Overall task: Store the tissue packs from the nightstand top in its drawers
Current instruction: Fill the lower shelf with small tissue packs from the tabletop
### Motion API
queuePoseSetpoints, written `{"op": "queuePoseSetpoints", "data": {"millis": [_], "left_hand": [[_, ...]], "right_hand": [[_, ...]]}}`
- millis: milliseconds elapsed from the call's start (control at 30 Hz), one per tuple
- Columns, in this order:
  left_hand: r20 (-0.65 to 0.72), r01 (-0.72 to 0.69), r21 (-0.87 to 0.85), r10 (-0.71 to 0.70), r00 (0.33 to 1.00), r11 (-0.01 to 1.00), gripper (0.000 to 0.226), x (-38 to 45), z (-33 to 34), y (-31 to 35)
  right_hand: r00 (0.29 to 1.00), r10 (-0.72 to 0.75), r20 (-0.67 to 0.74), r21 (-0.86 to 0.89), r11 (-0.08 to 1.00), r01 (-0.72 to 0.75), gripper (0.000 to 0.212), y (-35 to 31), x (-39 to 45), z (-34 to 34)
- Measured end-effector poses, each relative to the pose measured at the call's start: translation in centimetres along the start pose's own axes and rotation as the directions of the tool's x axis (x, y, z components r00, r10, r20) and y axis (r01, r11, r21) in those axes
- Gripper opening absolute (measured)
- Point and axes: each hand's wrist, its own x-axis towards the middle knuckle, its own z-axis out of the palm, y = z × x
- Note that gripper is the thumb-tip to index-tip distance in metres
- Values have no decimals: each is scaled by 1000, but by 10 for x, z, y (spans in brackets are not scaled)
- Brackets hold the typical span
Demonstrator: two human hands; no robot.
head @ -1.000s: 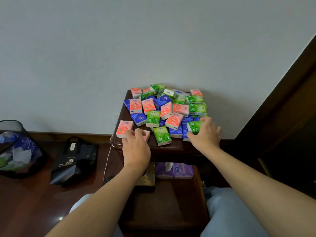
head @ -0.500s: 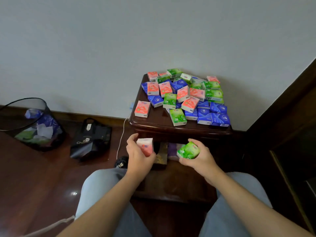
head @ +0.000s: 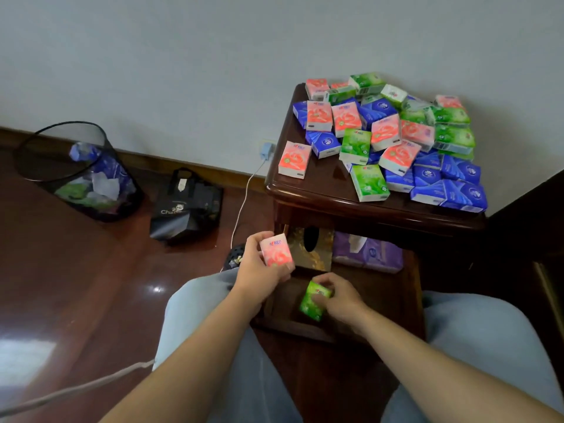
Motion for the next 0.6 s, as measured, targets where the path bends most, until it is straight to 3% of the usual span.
{"op": "queuePoseSetpoints", "data": {"millis": [200, 467, 600], "left_hand": [[-104, 93, -72, -100, 990, 993, 49, 30, -11, -12], [-107, 119, -93, -129, 986, 989, 33, 41, -9, -17], [-79, 145, -81, -152, 985, 986, 22, 39, -6, -14]], "right_hand": [[988, 8, 156, -257, 966, 33, 41, 11, 36, 47], [994, 31, 106, -360, 933, 10, 33, 8, 55, 81], [992, 31, 121, -397, 918, 20, 40, 5, 55, 74]]}}
